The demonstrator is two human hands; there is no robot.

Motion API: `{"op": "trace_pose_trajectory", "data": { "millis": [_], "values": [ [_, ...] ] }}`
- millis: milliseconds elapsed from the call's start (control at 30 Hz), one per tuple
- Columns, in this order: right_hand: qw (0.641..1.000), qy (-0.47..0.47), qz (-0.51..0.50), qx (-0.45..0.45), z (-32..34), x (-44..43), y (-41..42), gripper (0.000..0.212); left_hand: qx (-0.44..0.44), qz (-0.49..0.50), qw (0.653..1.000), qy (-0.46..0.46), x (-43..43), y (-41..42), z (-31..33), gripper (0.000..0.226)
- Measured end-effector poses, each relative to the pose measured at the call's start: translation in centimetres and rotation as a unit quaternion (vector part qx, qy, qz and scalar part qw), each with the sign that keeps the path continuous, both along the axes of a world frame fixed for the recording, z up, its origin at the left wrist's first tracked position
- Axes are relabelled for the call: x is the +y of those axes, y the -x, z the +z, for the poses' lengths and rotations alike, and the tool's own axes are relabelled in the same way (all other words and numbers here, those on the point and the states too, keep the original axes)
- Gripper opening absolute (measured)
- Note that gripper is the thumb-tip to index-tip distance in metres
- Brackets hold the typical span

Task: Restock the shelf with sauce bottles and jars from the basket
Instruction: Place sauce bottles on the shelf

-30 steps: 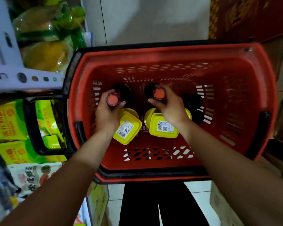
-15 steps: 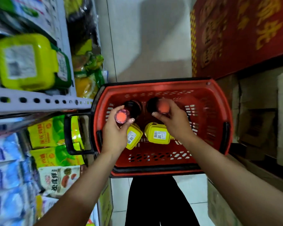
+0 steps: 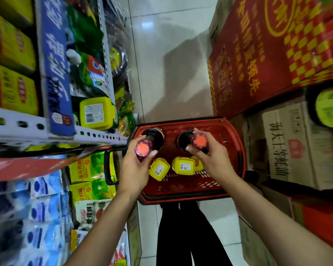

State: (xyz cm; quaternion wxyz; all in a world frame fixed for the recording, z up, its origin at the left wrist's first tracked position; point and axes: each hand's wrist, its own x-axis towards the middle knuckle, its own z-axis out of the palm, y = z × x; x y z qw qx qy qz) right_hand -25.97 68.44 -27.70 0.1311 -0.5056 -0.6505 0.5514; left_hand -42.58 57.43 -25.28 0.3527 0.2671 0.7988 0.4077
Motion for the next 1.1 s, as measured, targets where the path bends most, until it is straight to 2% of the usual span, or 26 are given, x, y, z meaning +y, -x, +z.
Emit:
{"op": "trace_pose_trajectory", "data": {
  "millis": [367,567,733,967,1100],
  "values": [
    [0.999,-0.04,-0.007,0.006,13.4,-1.3,-4.7,0.031,-0.019,-0.09,0.996,-0.001,-1.9,-1.5,11.5,0.038],
    [0.997,-0.059,-0.04,0.041,19.2,-2.3,-7.8,0.024,-0.036,-0.115,0.991,-0.066,-1.4,-3.5,17.3,0.031],
    [0.991,-0.035,-0.098,0.083,23.8,-2.4,-11.0,0.026,-0.002,-0.157,0.983,-0.099,-0.4,-5.6,21.4,0.023],
    [0.979,-0.09,-0.14,0.121,28.9,-3.8,-14.2,0.029,0.006,-0.221,0.961,-0.167,0.2,-7.9,25.5,0.014],
    [0.972,-0.108,-0.17,0.117,30.3,-5.6,-15.5,0.027,0.024,-0.291,0.94,-0.176,0.8,-8.8,26.9,0.014]
  ]
}}
